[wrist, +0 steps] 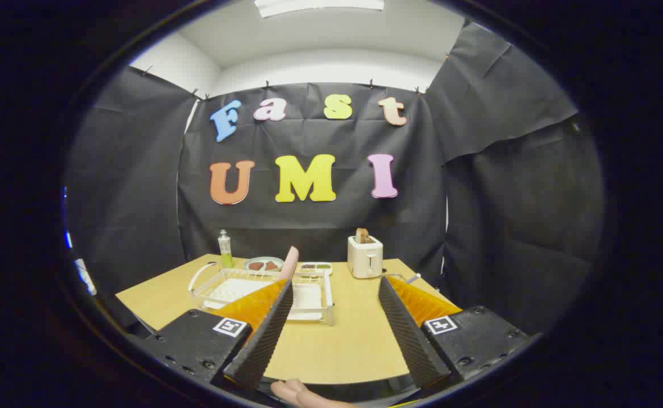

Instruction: Take the plate from the dish rack, then take the spoon from the basket and place it into the plate.

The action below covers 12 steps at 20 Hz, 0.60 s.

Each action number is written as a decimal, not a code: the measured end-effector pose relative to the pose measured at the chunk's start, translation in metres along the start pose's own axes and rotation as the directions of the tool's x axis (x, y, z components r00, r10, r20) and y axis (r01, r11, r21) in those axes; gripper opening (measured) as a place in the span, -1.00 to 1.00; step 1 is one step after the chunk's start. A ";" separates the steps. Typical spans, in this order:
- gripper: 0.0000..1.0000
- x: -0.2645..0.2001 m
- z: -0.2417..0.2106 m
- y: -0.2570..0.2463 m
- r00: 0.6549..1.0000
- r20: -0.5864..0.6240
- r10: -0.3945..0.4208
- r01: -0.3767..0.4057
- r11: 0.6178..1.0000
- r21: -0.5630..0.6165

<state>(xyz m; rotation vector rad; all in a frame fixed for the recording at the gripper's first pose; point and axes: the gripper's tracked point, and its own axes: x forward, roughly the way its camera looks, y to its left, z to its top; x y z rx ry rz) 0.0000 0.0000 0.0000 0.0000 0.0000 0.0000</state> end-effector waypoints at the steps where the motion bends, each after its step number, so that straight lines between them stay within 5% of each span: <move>1: 0.97 0.000 -0.002 -0.002 1.000 -0.001 -0.001 0.001 1.000 0.000; 12: 0.97 0.004 -0.009 -0.008 1.000 -0.020 -0.002 0.002 1.000 0.004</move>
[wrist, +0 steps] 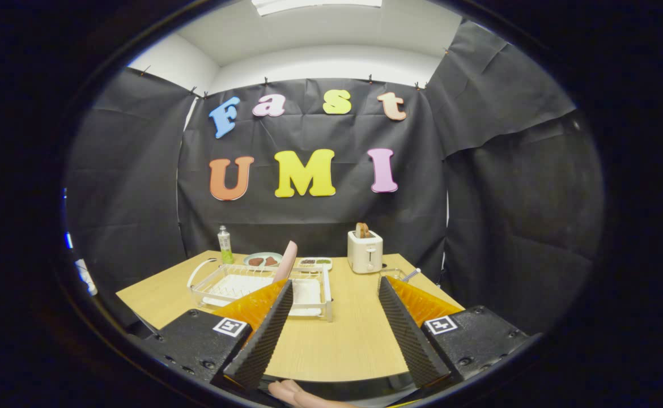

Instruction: Take the plate from the dish rack, then take the spoon from the basket and place it into the plate.

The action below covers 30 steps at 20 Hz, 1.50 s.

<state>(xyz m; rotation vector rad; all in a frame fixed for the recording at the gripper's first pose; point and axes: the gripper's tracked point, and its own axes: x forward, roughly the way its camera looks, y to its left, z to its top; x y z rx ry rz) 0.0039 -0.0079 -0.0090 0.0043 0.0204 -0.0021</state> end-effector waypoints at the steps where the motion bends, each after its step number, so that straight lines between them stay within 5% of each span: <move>1: 0.97 0.002 -0.001 -0.001 1.000 0.002 -0.007 0.007 1.000 -0.005; 10: 0.97 0.038 -0.003 0.011 0.998 -0.060 0.010 -0.010 1.000 -0.004; 17: 0.97 0.109 0.009 0.028 0.990 -0.142 -0.002 0.001 1.000 -0.005; 21: 0.97 0.156 0.020 0.062 0.979 -0.192 0.065 -0.067 0.998 -0.002; 25: 0.98 0.207 0.021 0.101 0.934 -0.322 0.153 -0.152 0.988 0.030; 30: 0.97 0.271 0.009 0.117 0.852 -0.514 0.099 -0.115 0.993 -0.001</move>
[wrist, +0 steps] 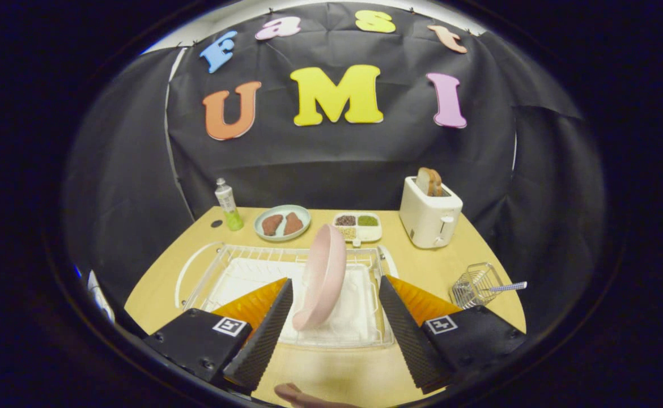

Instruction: Take the plate from the dish rack, then take the spoon from the basket and place it into the plate.

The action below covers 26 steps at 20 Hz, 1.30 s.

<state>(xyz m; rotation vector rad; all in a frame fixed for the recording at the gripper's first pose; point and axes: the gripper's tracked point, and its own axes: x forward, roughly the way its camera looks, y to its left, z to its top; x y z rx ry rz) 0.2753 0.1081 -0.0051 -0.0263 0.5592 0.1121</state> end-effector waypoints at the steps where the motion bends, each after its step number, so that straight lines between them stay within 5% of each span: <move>1: 0.98 0.010 0.006 0.002 1.000 -0.030 0.000 0.000 1.000 0.004; 10: 0.78 0.066 0.026 0.000 0.949 -0.296 -0.109 0.088 0.993 -0.084; 16: 0.33 0.088 0.021 -0.006 0.897 -0.394 -0.202 0.185 0.979 -0.080; 18: -0.06 0.085 0.010 -0.005 0.861 -0.444 -0.248 0.232 0.969 -0.091; 21: -0.46 0.077 0.013 0.010 0.853 -0.423 -0.305 0.282 0.952 -0.119; 26: -0.53 0.065 0.012 0.030 0.845 -0.323 -0.426 0.373 0.903 -0.215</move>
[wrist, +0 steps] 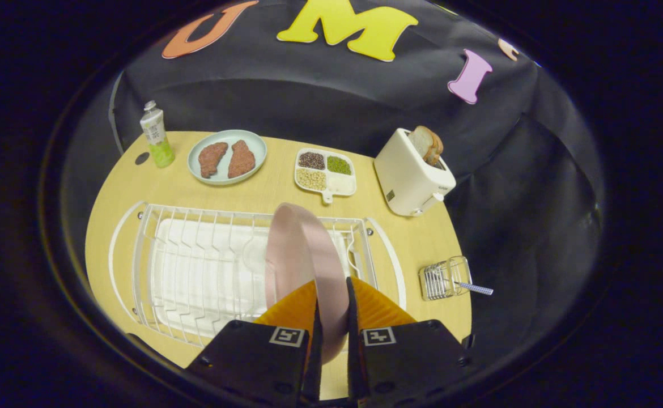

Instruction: Take the plate from the dish rack, then take the spoon from the basket and place it into the plate.

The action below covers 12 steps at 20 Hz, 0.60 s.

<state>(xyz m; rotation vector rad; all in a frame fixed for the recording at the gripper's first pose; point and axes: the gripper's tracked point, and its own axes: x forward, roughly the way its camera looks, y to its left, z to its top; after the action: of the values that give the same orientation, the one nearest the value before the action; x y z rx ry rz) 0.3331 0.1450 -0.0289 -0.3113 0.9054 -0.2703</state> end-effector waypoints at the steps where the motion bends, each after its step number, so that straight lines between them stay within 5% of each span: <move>1: -0.54 -0.003 -0.001 0.003 1.000 0.019 -0.020 0.020 1.000 -0.018; 7: -0.54 -0.022 -0.001 -0.004 0.984 0.110 -0.143 0.143 0.990 0.003; 12: -0.54 -0.035 -0.011 -0.012 0.985 0.133 -0.107 0.104 0.994 0.027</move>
<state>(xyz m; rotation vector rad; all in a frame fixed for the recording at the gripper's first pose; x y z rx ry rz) 0.3029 0.1452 -0.0053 -0.3551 0.7540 -0.3520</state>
